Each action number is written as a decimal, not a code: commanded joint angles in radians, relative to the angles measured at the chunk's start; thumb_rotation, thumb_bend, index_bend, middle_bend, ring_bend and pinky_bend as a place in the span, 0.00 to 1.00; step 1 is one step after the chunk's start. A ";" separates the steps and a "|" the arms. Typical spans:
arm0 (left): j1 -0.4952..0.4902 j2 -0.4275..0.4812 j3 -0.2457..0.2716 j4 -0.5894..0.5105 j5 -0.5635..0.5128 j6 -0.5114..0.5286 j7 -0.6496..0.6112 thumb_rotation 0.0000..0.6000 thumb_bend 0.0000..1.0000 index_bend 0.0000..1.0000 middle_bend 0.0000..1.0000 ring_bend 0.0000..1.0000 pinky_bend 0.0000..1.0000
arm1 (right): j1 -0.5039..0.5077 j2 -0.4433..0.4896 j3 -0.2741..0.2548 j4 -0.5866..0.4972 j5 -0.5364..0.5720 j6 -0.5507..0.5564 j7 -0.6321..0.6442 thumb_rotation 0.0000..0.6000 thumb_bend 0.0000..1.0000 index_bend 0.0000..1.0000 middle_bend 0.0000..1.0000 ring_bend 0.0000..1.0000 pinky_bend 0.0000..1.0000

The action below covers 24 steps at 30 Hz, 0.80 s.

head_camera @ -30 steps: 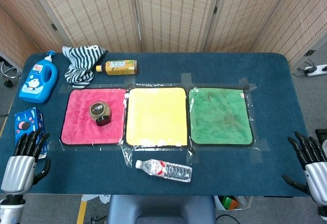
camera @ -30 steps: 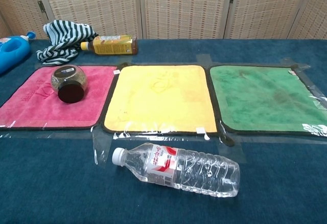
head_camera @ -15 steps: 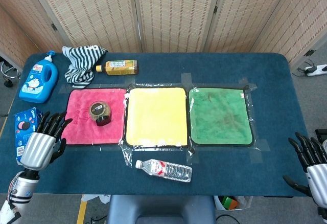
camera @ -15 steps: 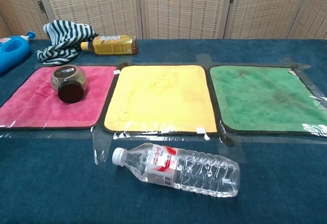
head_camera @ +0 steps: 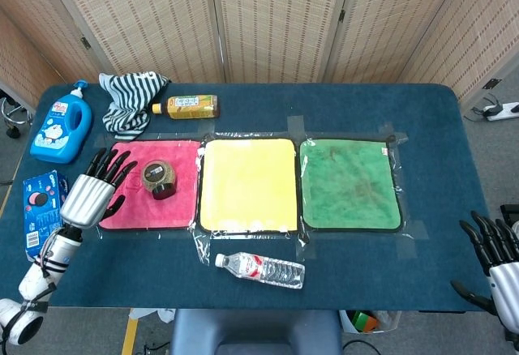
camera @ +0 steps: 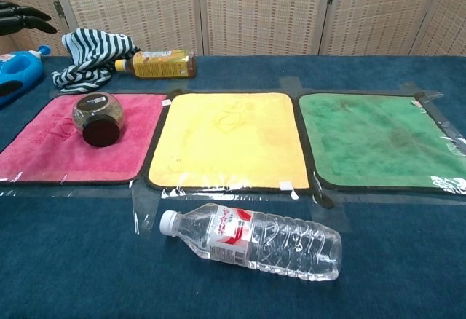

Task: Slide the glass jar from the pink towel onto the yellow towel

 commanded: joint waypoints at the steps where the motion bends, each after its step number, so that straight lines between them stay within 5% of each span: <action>1: -0.051 -0.057 0.006 0.115 -0.010 -0.041 -0.025 1.00 0.41 0.13 0.07 0.04 0.00 | -0.001 0.001 0.000 -0.003 -0.001 0.001 -0.003 1.00 0.16 0.00 0.00 0.01 0.00; 24: -0.197 -0.272 0.011 0.510 -0.185 -0.284 0.107 1.00 0.30 0.02 0.00 0.00 0.00 | 0.008 0.013 0.008 -0.039 0.013 -0.028 -0.038 1.00 0.16 0.00 0.00 0.01 0.00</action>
